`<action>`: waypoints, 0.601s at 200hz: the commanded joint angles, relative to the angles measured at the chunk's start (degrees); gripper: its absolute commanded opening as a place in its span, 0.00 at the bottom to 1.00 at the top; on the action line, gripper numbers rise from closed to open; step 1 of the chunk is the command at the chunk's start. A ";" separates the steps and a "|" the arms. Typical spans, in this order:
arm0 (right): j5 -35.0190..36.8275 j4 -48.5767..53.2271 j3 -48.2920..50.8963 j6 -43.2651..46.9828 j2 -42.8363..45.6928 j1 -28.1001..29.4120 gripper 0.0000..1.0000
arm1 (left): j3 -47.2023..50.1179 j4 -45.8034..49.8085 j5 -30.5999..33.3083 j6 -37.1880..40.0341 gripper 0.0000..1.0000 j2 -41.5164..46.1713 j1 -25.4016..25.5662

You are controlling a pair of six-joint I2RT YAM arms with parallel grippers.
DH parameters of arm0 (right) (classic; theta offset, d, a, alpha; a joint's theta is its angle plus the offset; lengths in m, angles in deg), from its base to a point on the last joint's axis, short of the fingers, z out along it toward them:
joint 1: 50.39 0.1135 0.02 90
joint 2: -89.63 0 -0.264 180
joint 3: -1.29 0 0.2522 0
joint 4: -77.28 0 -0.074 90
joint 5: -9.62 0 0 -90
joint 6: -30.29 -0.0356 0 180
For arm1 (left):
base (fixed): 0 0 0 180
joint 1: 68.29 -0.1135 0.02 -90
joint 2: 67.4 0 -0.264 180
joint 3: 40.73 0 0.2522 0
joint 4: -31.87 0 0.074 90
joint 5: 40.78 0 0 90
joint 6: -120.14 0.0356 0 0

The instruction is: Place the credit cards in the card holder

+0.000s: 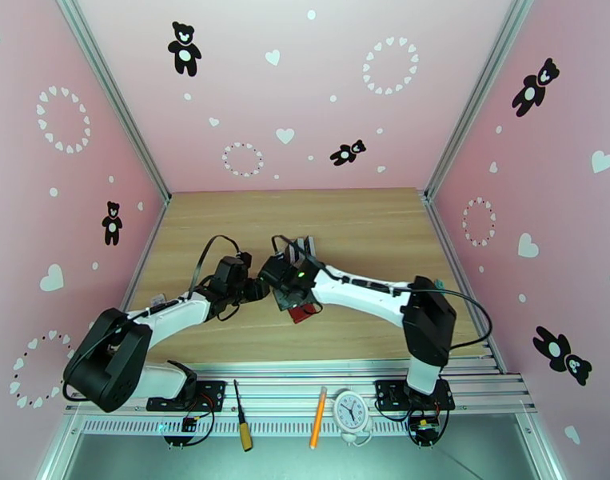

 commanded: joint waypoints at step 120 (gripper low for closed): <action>-10.83 -8.56 17.93 0.92 14.94 -13.98 0.49 | -6.68 -2.30 -10.23 2.17 0.53 -9.23 5.56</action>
